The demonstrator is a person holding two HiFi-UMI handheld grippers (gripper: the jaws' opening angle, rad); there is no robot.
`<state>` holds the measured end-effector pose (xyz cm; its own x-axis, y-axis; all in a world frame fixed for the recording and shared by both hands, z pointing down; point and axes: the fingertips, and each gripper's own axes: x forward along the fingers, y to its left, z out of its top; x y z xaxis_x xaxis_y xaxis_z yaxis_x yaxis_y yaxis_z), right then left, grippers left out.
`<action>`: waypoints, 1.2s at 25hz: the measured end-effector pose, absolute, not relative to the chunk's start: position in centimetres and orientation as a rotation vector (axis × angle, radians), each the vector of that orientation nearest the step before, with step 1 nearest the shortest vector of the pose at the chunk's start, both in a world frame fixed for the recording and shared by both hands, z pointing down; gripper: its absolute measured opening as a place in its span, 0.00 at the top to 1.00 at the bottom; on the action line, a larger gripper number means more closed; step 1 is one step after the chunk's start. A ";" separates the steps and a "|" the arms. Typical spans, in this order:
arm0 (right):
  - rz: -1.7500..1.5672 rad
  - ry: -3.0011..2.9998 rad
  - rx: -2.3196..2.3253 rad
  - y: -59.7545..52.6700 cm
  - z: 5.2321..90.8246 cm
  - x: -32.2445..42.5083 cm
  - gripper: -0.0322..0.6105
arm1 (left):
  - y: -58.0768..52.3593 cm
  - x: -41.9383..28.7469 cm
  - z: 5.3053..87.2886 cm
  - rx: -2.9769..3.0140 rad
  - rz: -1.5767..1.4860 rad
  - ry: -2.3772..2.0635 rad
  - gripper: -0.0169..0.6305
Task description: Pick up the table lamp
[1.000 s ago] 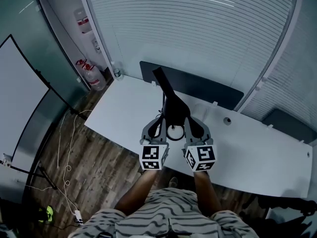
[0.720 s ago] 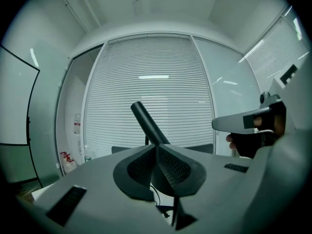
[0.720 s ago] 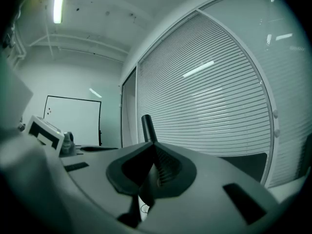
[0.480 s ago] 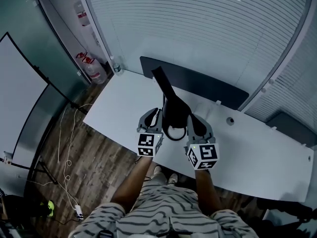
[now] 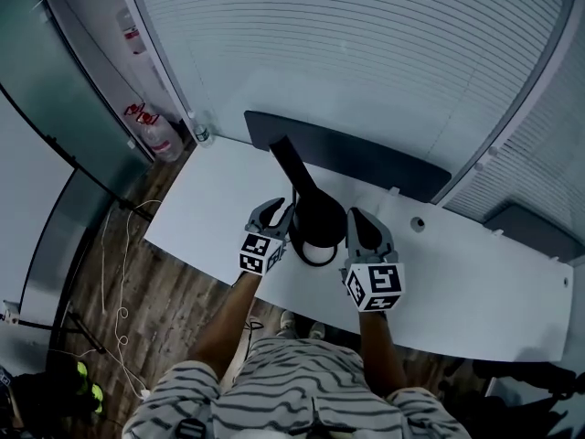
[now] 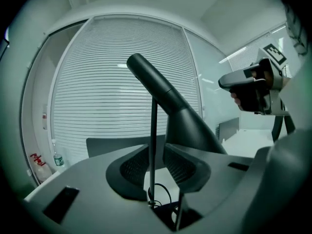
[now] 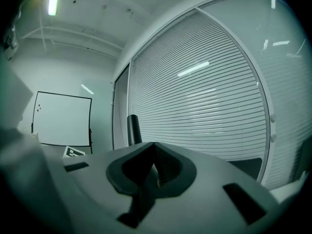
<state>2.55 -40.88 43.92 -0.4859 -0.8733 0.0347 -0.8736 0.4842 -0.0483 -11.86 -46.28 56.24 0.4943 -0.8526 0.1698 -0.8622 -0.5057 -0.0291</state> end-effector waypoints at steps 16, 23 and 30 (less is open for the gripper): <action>0.055 -2.675 1.643 -43.2 43.5 2.2 0.93 | -50.2 -10.7 58.5 2.948 0.319 -1.121 0.85; 0.069 -2.650 1.667 -43.3 43.9 2.7 0.93 | -50.7 -10.1 58.8 3.011 0.311 -0.957 0.85; 0.078 -2.613 1.693 -43.2 44.4 3.5 0.93 | -50.7 -9.7 58.8 3.036 0.272 -0.888 0.91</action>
